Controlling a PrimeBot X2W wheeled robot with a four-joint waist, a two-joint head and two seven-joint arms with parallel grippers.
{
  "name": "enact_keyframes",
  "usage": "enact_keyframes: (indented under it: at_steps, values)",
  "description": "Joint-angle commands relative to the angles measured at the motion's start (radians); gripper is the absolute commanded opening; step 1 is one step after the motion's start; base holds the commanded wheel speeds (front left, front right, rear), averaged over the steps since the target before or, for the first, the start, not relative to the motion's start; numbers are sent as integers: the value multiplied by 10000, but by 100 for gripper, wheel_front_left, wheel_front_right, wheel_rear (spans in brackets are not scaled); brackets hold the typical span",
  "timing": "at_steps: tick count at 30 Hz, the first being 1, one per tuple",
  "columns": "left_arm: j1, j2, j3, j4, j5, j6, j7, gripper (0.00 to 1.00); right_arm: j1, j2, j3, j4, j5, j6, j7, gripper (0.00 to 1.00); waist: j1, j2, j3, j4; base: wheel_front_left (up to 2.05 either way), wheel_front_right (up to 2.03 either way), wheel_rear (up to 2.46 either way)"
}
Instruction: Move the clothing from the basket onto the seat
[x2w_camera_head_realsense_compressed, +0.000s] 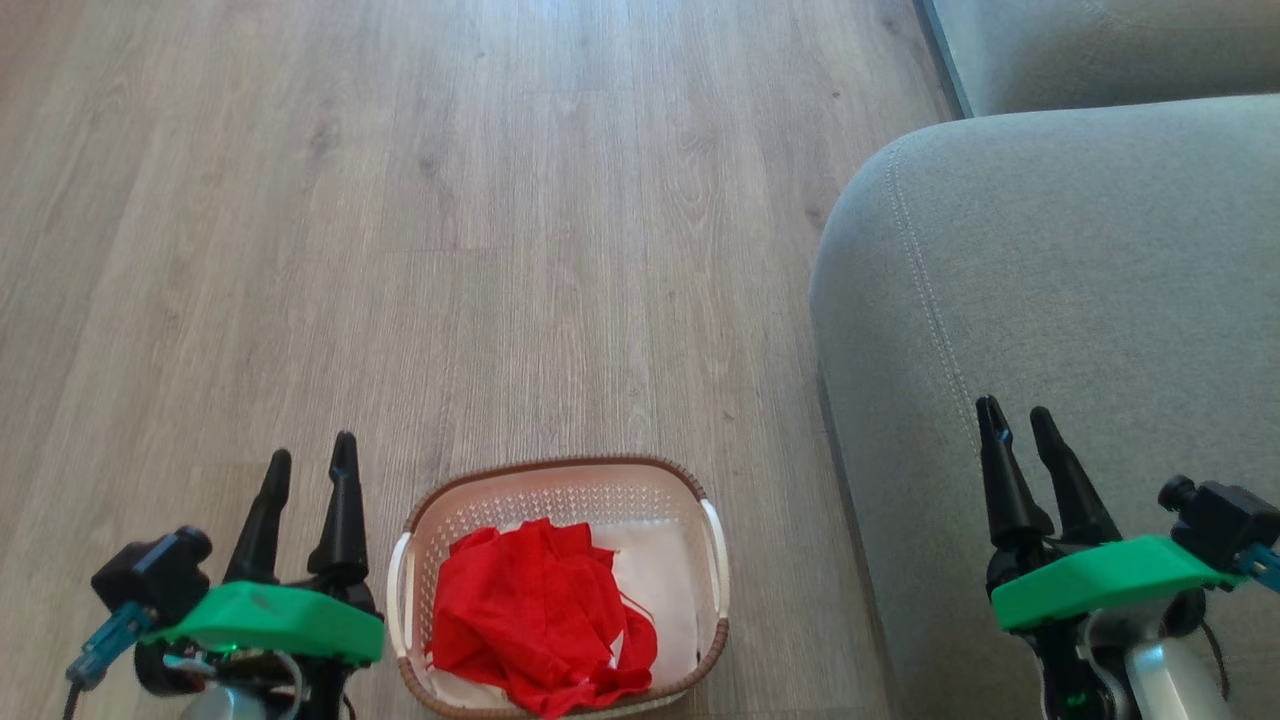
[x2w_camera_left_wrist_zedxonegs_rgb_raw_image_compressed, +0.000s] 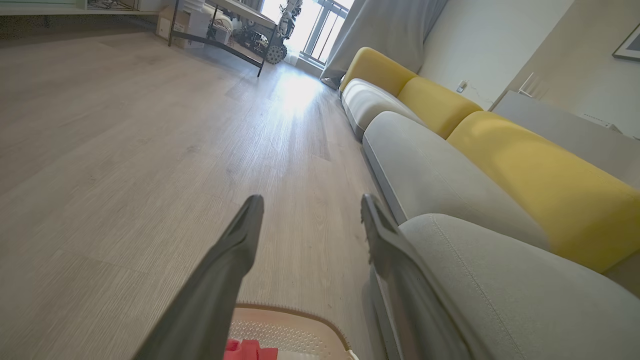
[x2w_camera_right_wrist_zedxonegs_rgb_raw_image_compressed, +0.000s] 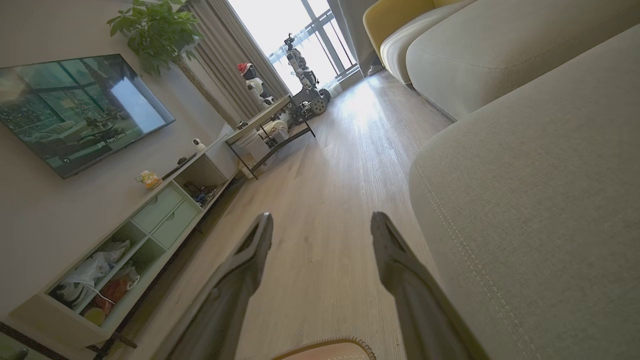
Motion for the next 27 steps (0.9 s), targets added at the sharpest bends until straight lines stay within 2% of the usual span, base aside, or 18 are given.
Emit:
enact_keyframes:
  at_steps: [1,27]
  values:
    - [-473,153,149,-426,354,23,-178,100,-483,-142,192,-437,-320,0,-195,100,-1,0,-4,-4,0,0,0]
    - [-525,117,20,-867,3308,47,-910,100,-566,-115,490,-649,-3011,0,-936,100,-1,0,43,-13,0,0,0]
